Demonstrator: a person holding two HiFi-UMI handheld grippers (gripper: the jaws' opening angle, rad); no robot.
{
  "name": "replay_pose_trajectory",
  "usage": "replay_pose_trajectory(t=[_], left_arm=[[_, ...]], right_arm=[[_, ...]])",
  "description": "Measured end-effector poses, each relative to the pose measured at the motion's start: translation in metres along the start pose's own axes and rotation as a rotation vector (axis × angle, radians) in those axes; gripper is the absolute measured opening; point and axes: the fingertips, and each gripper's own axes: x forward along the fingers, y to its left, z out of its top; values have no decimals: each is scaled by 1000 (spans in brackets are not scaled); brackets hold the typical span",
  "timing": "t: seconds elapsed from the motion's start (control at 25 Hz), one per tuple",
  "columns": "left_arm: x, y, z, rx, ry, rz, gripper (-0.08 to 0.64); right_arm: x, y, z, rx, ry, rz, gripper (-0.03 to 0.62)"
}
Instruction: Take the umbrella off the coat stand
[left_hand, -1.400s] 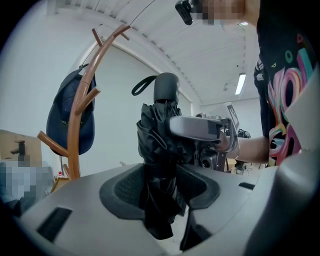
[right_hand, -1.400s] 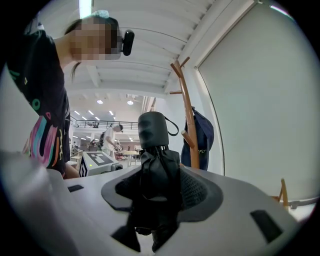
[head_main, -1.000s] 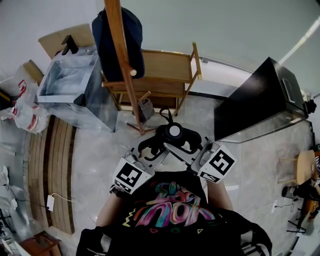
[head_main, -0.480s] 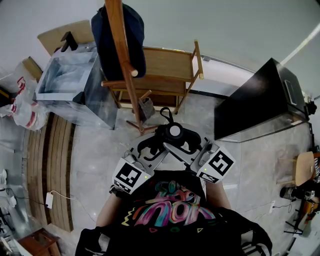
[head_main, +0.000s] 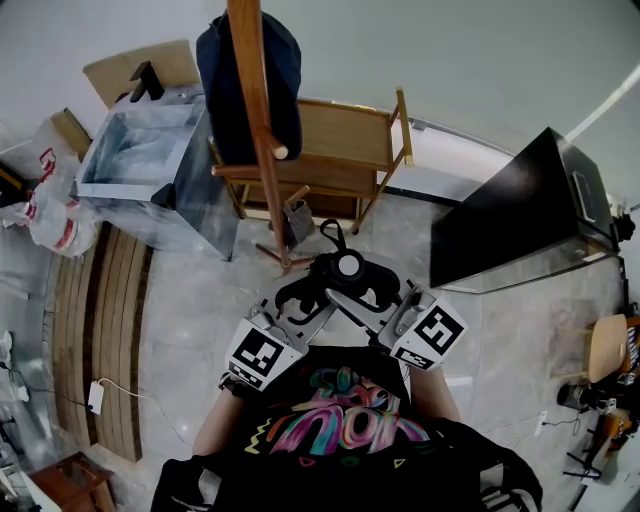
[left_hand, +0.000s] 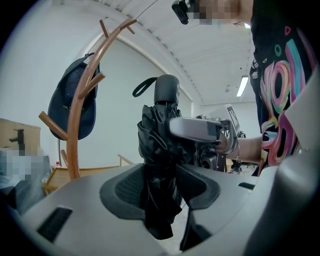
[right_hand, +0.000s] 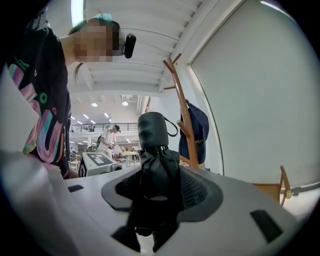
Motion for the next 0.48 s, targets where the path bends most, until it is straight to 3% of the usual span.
replay_pose_trajectory(t=[0.48], left_arm=[[-7,-1,0,-12,-10,3,206]], right_arm=[[3,6,0,11,3,2,225]])
